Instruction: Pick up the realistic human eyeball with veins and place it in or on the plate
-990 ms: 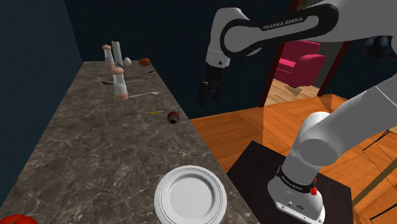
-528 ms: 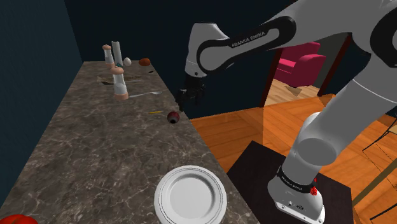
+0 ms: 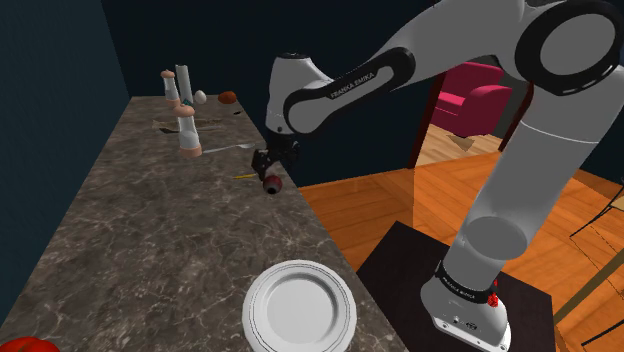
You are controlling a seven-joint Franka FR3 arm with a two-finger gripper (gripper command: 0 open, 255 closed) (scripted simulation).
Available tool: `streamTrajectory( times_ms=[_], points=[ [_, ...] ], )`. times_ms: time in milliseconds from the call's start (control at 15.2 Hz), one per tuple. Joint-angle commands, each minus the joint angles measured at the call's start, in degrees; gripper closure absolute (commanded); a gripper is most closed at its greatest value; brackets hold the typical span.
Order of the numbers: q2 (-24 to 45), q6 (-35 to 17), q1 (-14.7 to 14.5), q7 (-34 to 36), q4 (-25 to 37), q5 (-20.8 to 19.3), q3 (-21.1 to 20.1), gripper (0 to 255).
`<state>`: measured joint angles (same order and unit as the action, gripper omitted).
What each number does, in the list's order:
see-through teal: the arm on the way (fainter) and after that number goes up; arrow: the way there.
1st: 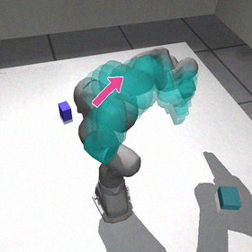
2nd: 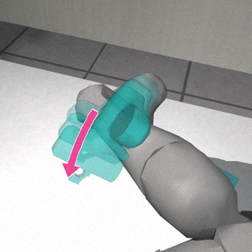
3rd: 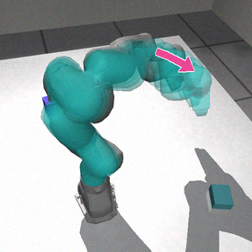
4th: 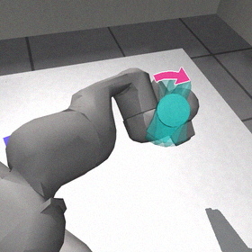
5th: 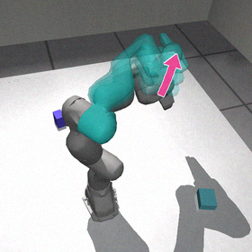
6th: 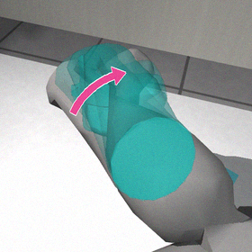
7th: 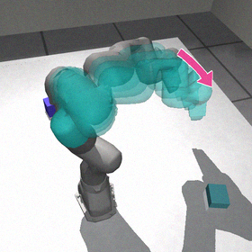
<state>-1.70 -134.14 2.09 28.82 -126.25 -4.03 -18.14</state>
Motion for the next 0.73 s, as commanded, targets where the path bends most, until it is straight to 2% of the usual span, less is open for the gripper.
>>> streamTrajectory(
  times_ms=[0,264,660],
  points=[
    [1.5,-1.5,0.0,0.8,0.0,-0.9,-0.1,0],
    [4.1,-4.6,0.0,1.8,-0.7,-2.4,0.0,0],
    [4.1,-4.6,0.0,1.8,-0.7,-2.4,0.0,0]
  ],
)
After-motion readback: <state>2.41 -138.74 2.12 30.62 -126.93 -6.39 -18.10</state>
